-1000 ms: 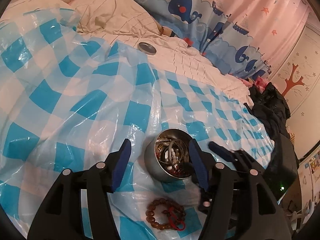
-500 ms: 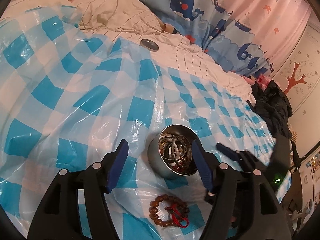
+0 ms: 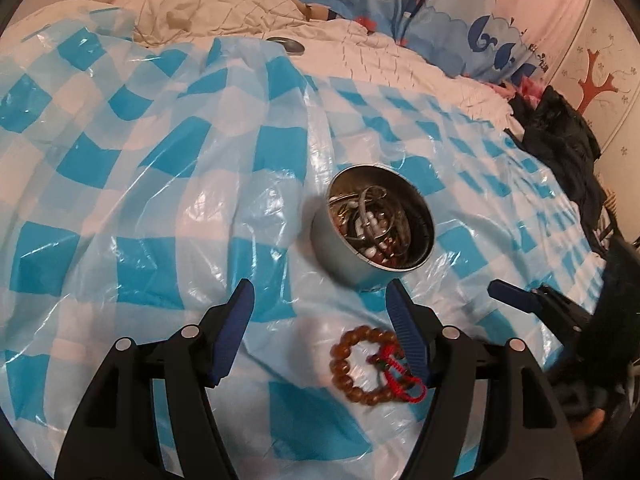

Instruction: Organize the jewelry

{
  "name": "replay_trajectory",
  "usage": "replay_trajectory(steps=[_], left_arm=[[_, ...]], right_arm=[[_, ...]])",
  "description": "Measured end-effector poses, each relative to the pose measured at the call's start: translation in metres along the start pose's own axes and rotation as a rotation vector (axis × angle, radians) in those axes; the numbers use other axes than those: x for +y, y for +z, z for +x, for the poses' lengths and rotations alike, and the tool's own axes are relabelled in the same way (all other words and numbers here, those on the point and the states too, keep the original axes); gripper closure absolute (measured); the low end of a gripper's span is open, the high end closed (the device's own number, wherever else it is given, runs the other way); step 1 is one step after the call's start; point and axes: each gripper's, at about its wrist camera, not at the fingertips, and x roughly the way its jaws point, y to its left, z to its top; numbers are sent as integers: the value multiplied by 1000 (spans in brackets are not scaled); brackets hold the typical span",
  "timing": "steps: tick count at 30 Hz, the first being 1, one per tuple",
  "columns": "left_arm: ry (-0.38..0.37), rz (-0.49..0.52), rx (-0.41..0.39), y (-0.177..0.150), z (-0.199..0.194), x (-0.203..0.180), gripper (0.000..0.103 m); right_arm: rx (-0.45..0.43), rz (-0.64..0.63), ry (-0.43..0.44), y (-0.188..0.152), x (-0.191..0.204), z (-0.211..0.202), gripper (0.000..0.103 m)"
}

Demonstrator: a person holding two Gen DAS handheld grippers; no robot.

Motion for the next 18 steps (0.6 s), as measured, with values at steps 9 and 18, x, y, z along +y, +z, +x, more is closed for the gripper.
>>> replay_trajectory(steps=[9,18], left_arm=[[20,4,1,-6,-6,7,37],[23,23,8,-8,-4,4,33]], right_arm=[[73,-113,79,-16,46,25,59],[82,-147,90,-20,47,23,101]])
